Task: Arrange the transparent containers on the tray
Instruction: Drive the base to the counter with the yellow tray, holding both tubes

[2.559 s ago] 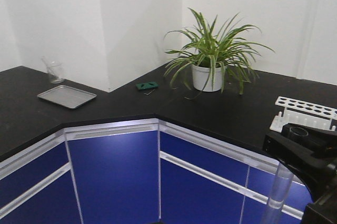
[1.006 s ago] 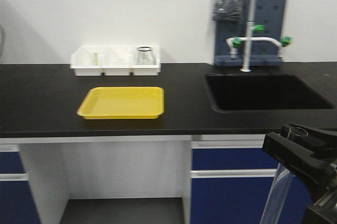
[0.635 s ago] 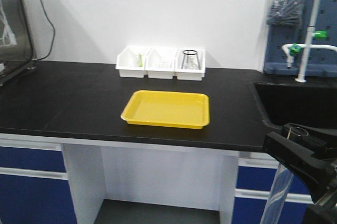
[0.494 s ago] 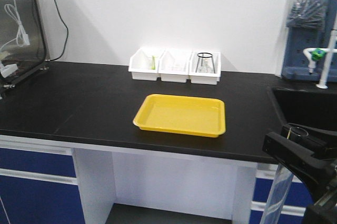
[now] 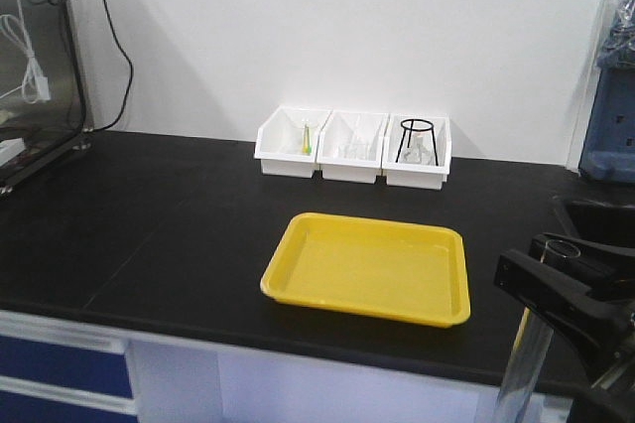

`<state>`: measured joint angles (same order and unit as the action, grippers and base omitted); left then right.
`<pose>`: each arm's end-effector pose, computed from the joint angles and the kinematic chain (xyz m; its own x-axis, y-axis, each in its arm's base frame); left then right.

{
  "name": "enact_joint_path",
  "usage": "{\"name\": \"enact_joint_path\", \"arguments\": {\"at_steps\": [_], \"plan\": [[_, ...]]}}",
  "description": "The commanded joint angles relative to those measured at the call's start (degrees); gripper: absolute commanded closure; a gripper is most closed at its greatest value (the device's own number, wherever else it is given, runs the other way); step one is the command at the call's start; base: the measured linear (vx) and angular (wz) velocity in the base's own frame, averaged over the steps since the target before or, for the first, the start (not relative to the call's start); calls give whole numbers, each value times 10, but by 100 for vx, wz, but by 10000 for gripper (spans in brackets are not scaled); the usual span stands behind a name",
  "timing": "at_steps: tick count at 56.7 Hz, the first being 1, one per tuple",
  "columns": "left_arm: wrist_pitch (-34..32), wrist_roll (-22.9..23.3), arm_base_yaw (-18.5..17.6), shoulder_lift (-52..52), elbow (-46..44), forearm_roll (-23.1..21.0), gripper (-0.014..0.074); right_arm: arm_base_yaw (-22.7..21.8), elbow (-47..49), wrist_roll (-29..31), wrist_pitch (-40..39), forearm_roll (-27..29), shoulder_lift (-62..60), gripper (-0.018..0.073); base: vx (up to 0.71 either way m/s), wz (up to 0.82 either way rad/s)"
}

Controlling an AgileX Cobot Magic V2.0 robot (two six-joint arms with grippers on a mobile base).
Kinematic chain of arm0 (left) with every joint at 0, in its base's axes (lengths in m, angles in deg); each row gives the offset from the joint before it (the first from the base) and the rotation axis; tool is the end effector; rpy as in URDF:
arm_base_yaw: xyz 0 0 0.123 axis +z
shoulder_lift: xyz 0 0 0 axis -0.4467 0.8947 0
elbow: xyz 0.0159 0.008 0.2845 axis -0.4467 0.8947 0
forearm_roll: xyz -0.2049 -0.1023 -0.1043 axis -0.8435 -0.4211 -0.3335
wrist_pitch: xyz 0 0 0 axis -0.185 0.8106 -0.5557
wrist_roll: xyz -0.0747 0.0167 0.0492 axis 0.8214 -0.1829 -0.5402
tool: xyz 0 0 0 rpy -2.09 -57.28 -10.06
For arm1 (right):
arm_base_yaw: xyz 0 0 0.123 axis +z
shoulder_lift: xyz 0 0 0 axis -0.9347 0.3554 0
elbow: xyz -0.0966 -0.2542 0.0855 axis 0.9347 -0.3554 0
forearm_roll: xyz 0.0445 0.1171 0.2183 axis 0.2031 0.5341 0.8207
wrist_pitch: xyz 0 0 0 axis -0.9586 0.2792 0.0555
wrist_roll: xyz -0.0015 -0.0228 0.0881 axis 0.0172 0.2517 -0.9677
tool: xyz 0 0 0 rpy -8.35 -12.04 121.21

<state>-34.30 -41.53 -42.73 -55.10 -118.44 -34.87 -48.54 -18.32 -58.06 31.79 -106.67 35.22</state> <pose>0.0994 -0.0278 0.3518 -0.2656 0.1250 -0.9560 0.2816 0.9584 0.0471 0.1445 0.0825 0.3760 -0.0656 0.0364 -0.9972 -0.6060 0.7925 0.0688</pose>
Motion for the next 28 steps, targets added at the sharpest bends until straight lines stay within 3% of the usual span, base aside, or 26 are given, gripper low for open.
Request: {"name": "enact_joint_path", "arguments": {"at_steps": [1, 28], "plan": [[-50, 0, -3, 4, -21, -3, 594, 0, 17, 3, 14, -17, -5, 571, 40, -6], [-50, 0, -3, 4, -21, -3, 594, 0, 17, 3, 13, -17, -5, 571, 42, -15]]}}
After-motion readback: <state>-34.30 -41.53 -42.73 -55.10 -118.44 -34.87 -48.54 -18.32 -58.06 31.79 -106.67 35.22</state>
